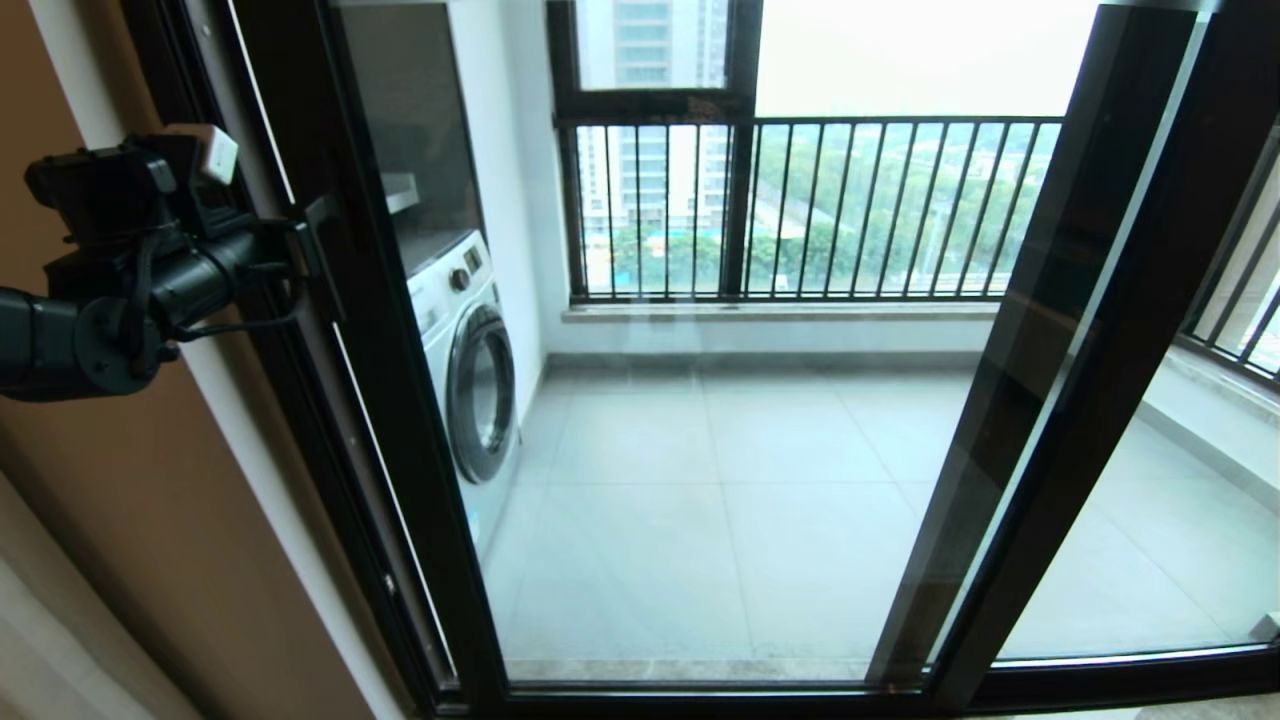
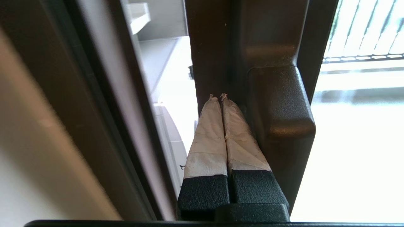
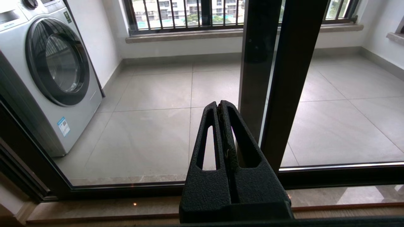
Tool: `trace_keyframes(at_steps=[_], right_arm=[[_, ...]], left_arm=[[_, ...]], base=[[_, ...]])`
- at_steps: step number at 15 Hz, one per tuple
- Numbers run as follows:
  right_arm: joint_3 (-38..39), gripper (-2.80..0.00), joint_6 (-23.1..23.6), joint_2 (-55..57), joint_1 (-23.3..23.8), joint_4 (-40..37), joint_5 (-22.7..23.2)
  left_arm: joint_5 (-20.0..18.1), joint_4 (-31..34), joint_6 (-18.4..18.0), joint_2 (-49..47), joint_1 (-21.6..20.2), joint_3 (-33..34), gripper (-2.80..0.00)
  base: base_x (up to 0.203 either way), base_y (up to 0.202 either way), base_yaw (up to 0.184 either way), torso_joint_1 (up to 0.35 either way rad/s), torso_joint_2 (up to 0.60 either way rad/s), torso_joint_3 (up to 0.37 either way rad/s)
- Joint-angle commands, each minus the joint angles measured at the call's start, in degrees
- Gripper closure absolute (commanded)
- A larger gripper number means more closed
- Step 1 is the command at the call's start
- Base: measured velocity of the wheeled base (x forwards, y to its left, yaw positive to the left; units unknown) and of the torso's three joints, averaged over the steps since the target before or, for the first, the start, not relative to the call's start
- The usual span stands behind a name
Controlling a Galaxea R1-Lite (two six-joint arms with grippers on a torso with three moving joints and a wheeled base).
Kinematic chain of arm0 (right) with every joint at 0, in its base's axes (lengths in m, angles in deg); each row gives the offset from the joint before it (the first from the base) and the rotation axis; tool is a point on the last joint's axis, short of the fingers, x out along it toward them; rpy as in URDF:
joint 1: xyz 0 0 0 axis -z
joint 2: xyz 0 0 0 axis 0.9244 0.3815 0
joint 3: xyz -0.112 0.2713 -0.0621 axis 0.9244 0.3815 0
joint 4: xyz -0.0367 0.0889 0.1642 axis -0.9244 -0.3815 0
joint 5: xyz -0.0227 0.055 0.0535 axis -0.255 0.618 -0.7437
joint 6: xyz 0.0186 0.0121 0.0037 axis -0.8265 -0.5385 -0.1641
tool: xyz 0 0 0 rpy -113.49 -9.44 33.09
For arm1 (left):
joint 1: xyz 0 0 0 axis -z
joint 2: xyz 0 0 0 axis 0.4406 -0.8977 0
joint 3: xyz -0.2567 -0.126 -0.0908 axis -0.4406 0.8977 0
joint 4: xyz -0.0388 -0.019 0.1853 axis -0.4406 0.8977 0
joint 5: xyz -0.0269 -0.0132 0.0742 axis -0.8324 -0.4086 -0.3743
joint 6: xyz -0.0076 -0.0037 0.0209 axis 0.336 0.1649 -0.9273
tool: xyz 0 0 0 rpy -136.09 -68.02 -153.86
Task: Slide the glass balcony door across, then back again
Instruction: Open the slid door
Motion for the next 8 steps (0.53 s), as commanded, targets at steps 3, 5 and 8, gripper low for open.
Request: trace_keyframes(at_steps=[3,5,8], right_arm=[[0.7,0.0,-0.09,0.02,0.0,-0.02,-0.01],[0.7,0.0,0.0,0.02,0.0,0.07,-0.01],[0.7,0.0,0.0,0.02,0.0,0.06,-0.01]], left_arm=[[2.75,0.12,-0.13,0.25,2.88,0.09,0.0],[3.89,0.12,-1.1,-0.24,5.02,0.09,0.0],[5.07,0.23,-1.35,-0.84,8.63,0.01,0.0]], base=[[0.0,0.0,0.0,0.0,0.0,0.0],[0.0,0.0,0.0,0.0,0.0,0.0],[0.0,0.0,0.0,0.0,0.0,0.0]])
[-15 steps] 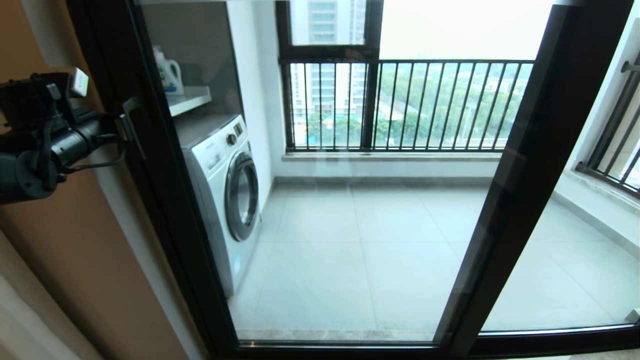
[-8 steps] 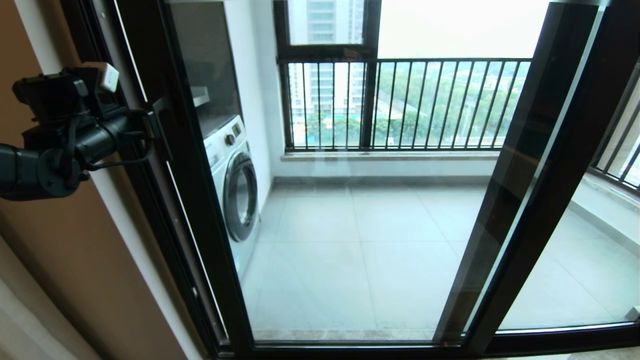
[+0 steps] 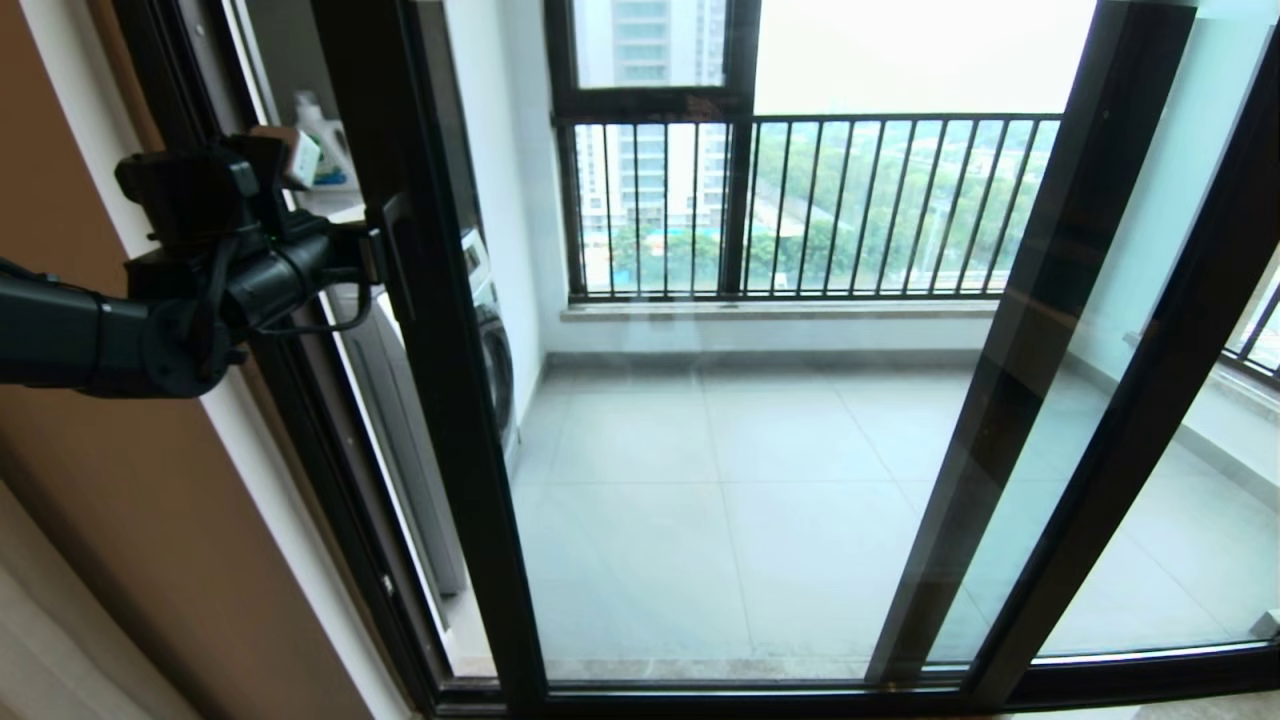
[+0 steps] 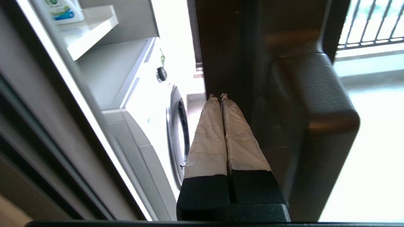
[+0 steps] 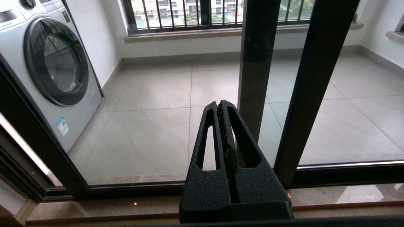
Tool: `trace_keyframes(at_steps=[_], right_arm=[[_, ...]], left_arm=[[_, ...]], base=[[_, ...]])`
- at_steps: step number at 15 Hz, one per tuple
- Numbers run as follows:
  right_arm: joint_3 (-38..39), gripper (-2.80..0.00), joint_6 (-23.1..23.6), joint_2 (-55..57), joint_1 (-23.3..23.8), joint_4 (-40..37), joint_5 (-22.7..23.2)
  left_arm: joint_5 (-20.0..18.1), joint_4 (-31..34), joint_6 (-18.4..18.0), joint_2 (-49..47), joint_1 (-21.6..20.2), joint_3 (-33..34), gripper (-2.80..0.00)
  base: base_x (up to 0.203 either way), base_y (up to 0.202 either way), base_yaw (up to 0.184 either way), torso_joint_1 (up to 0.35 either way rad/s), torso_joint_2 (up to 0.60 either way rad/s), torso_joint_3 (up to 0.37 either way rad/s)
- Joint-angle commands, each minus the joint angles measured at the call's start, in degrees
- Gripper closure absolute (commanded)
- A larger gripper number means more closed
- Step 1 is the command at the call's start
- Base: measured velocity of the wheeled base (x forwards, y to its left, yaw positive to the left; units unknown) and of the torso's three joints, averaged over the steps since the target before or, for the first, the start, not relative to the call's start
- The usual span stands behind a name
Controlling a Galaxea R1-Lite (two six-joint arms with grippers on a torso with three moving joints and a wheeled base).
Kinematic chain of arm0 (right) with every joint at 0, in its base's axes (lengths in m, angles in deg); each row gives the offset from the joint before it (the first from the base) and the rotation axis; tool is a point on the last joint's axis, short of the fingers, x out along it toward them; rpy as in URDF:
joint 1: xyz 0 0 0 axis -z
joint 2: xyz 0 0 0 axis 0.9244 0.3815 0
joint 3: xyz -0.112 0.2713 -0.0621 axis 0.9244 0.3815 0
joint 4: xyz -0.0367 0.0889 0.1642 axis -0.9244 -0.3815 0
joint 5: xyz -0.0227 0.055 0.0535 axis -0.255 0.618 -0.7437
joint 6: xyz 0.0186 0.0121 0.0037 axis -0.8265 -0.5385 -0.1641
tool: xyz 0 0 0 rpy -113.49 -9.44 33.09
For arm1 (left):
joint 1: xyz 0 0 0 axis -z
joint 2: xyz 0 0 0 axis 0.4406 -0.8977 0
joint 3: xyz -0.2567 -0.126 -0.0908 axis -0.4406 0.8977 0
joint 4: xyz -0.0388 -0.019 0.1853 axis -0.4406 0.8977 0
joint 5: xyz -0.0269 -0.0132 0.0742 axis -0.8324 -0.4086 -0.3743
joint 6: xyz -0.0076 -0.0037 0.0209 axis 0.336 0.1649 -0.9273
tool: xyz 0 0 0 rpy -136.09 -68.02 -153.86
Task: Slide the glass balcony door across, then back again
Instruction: Open the slid door
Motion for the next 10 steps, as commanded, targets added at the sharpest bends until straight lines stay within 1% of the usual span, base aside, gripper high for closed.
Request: trace_keyframes(at_steps=[1,3,5,7,10], right_arm=[[0.7,0.0,0.0,0.02,0.0,0.07,0.02],[0.7,0.0,0.0,0.02,0.0,0.07,0.02],[0.7,0.0,0.0,0.02,0.0,0.07,0.02],[0.7,0.0,0.0,0.02,0.0,-0.02,0.02],[0.7,0.0,0.0,0.02,0.0,0.07,0.02]], left_arm=[[1.13,-0.16,-0.41,-0.85,3.15,-0.1,0.0],[2.23,0.03,-0.8,-1.85,6.08,-0.93,0.0],[5.05,0.25,-0.88,-4.53,8.96,-4.68,0.0],[7.07,0.59,-0.93,-7.02,10.91,-8.46,0.0],[7.45,2.6,-0.93,-7.21,13.04,-10.34,0.0]], base=[[0.0,0.0,0.0,0.0,0.0,0.0],[0.0,0.0,0.0,0.0,0.0,0.0],[0.0,0.0,0.0,0.0,0.0,0.0],[0.0,0.0,0.0,0.0,0.0,0.0],[0.0,0.0,0.0,0.0,0.0,0.0]])
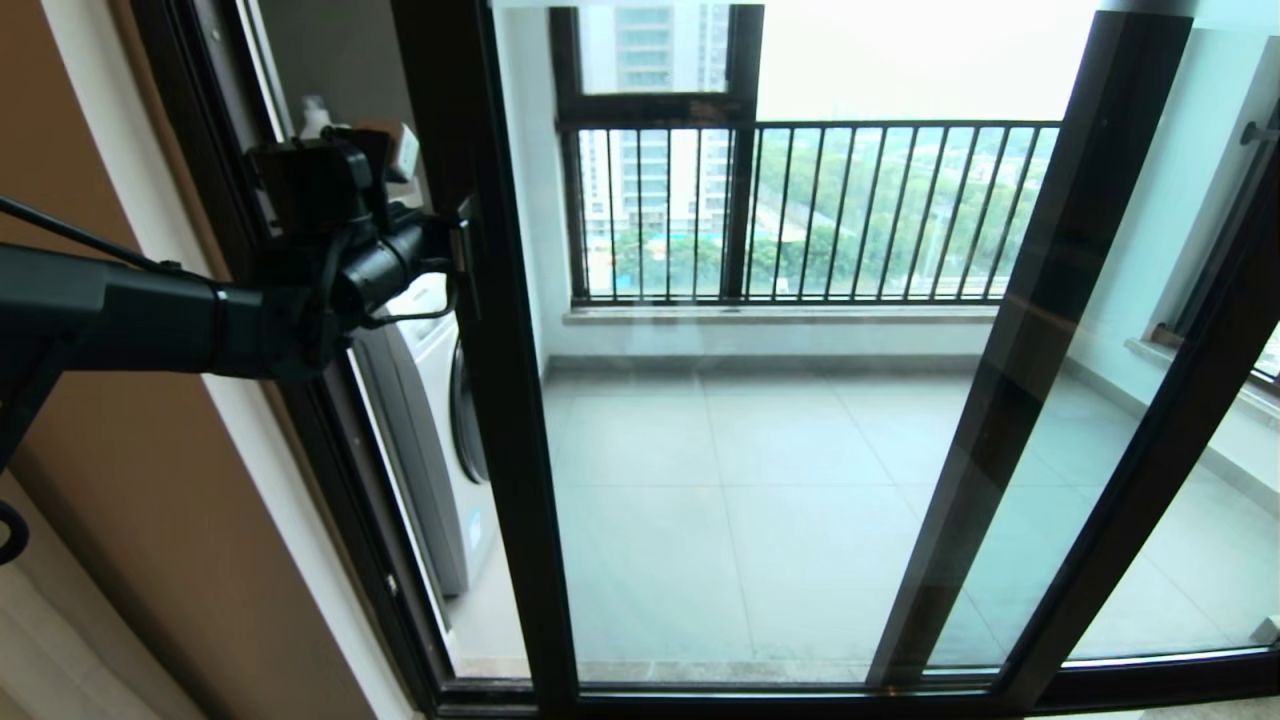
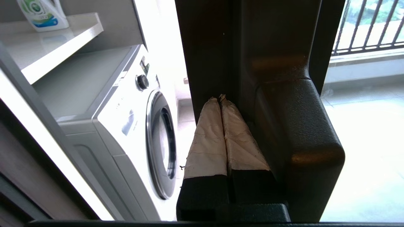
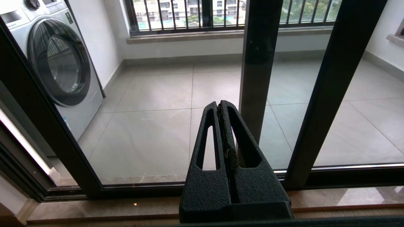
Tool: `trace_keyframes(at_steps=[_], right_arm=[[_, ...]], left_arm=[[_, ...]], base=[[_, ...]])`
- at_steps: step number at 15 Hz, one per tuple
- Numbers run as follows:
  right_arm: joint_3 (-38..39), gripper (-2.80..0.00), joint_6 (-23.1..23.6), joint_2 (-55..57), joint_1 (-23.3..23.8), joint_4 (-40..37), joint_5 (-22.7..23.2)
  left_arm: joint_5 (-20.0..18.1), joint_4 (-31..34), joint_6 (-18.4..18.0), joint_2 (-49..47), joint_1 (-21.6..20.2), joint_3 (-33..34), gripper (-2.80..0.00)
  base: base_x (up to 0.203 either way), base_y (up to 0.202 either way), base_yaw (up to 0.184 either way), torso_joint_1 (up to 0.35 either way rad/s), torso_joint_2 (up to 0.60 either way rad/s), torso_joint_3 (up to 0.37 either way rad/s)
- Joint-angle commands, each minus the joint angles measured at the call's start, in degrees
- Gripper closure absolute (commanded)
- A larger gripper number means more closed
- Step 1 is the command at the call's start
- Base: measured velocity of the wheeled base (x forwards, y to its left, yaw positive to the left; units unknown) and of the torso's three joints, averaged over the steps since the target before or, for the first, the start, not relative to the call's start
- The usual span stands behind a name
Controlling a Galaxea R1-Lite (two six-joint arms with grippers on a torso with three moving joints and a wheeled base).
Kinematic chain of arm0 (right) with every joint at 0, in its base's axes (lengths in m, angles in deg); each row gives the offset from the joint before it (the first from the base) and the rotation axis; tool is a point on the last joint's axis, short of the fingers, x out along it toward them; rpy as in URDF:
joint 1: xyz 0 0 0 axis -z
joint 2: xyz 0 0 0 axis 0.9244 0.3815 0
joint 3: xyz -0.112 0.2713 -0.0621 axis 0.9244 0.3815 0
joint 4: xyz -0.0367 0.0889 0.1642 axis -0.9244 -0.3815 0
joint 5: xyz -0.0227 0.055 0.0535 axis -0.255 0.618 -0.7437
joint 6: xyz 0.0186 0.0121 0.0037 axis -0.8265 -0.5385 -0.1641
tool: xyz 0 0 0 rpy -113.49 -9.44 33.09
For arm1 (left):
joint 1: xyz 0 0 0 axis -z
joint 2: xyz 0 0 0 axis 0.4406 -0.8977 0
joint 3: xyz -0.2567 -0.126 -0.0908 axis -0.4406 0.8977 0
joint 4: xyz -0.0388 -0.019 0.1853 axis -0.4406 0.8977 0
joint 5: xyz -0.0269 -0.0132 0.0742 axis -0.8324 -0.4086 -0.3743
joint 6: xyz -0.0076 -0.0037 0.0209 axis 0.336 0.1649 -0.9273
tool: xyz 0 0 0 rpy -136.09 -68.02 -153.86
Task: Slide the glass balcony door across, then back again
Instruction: Open the slid door
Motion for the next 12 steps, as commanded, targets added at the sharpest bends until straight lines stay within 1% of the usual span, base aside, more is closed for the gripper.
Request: trace_keyframes(at_steps=[1,4,6,8,12], right_arm=[[0.7,0.0,-0.03,0.02,0.0,-0.02,-0.01],[0.7,0.0,0.0,0.02,0.0,0.05,-0.01],[0.7,0.0,-0.07,0.02,0.0,0.01,-0.01],[0.7,0.0,-0.08,0.02,0.0,0.04,-0.01],[0.7,0.0,0.0,0.02,0.0,0.02,-0.01]], left_arm=[[-0.43,-0.27,0.02,-1.21,1.66,-1.24,0.0],[-0.38,-0.26,-1.36,-2.04,3.46,-1.43,0.0],[-0.04,-0.26,-1.39,-3.65,4.91,-2.89,0.0],[0.83,-0.13,-1.5,-5.46,6.59,-5.52,0.0],[1.92,4.39,-1.99,-8.24,9.9,-13.04,0.0]], base=[[0.0,0.0,0.0,0.0,0.0,0.0],[0.0,0.0,0.0,0.0,0.0,0.0],[0.0,0.0,0.0,0.0,0.0,0.0],[0.0,0.0,0.0,0.0,0.0,0.0],[0.0,0.0,0.0,0.0,0.0,0.0]])
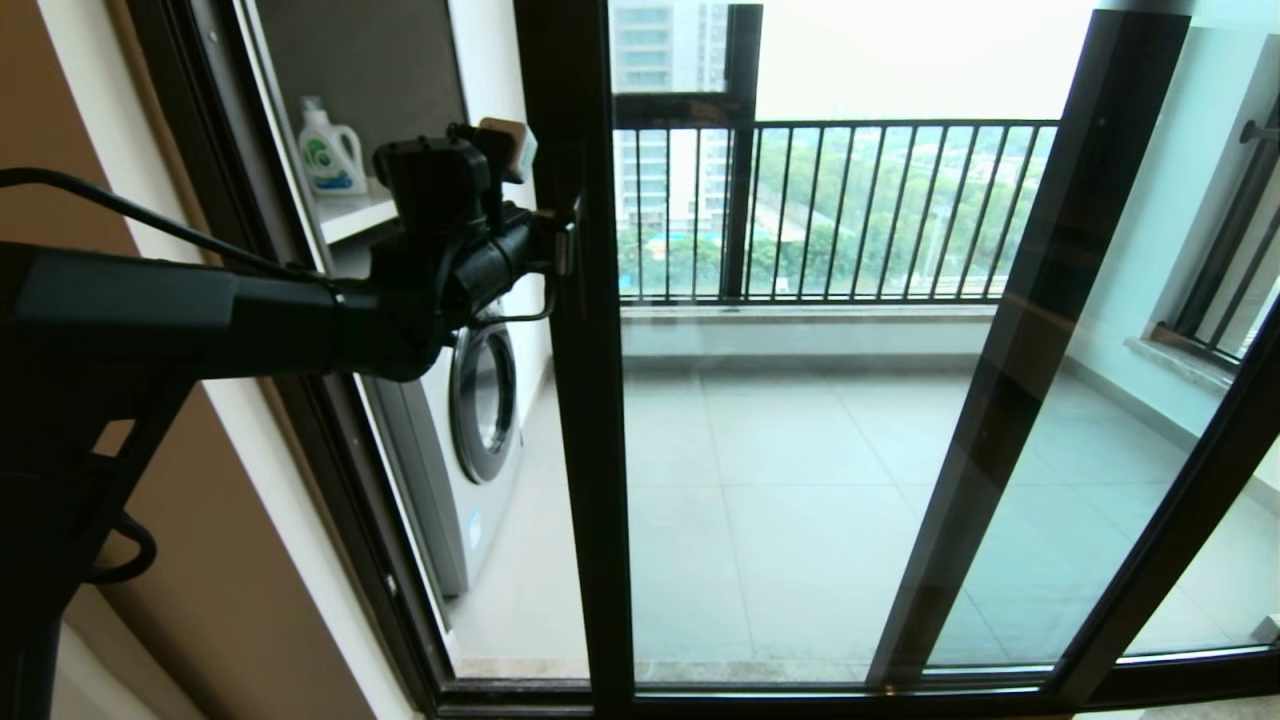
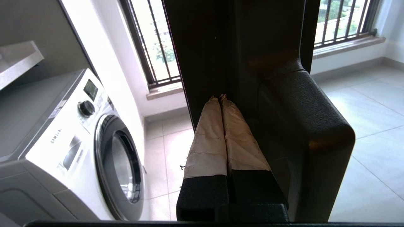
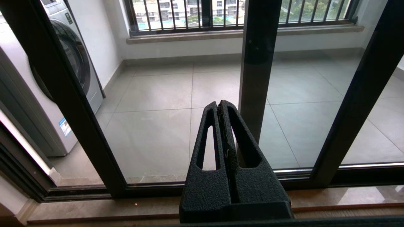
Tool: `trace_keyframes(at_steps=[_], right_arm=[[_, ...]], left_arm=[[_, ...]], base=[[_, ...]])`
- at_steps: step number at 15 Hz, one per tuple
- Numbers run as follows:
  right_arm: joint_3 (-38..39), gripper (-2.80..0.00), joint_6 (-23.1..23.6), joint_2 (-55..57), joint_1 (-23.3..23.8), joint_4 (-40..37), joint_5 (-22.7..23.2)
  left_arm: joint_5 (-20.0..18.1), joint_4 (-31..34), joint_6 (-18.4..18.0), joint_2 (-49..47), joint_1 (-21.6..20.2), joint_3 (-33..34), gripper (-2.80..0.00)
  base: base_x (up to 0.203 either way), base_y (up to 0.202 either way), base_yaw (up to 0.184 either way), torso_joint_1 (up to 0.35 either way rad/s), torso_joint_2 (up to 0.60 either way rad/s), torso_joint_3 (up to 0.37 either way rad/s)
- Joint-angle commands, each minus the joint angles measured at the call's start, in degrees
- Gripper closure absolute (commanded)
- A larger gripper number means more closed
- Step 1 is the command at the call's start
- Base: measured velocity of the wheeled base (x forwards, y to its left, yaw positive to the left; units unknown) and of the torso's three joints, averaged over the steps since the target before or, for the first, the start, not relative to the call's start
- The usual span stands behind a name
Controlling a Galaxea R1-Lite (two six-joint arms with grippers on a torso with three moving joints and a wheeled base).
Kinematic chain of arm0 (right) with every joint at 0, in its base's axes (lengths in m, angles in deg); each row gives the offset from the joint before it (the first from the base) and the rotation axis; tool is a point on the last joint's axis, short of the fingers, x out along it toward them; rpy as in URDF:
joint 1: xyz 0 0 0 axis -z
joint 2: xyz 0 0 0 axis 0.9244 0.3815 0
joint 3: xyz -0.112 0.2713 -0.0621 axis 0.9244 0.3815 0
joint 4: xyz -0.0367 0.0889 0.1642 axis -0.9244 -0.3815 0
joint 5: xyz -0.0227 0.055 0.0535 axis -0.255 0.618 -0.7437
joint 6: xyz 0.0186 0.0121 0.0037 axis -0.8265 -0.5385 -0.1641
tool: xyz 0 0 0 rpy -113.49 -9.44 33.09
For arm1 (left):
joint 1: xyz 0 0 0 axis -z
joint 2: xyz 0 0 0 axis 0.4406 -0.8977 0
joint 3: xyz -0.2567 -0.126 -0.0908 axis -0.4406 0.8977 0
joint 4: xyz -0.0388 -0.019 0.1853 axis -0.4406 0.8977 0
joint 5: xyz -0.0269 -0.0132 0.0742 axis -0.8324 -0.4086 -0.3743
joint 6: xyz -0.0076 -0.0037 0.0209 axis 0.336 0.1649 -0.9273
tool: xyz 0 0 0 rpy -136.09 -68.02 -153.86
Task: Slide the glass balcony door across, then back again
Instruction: Open the slid door
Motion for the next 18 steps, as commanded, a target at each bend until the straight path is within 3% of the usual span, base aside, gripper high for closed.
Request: trace_keyframes(at_steps=[1,4,12,18], right_arm=[[0.7,0.0,0.02,0.02,0.0,0.05,0.01],[0.7,0.0,0.02,0.02,0.0,0.07,0.01],[0.7,0.0,0.02,0.02,0.0,0.07,0.01],[0.7,0.0,0.02,0.02,0.0,0.07,0.01]], left_arm=[[1.09,2.17,-0.15,-3.13,2.4,-5.22,0.0],[1.83,5.18,-0.1,-5.31,5.73,-9.95,0.0],[4.32,5.0,0.21,-4.22,7.08,-8.55,0.0],[4.43,4.86,1.68,10.66,4.97,7.02,0.0]], base=[[0.0,0.0,0.0,0.0,0.0,0.0],[0.0,0.0,0.0,0.0,0.0,0.0],[0.0,0.0,0.0,0.0,0.0,0.0],[0.0,0.0,0.0,0.0,0.0,0.0]])
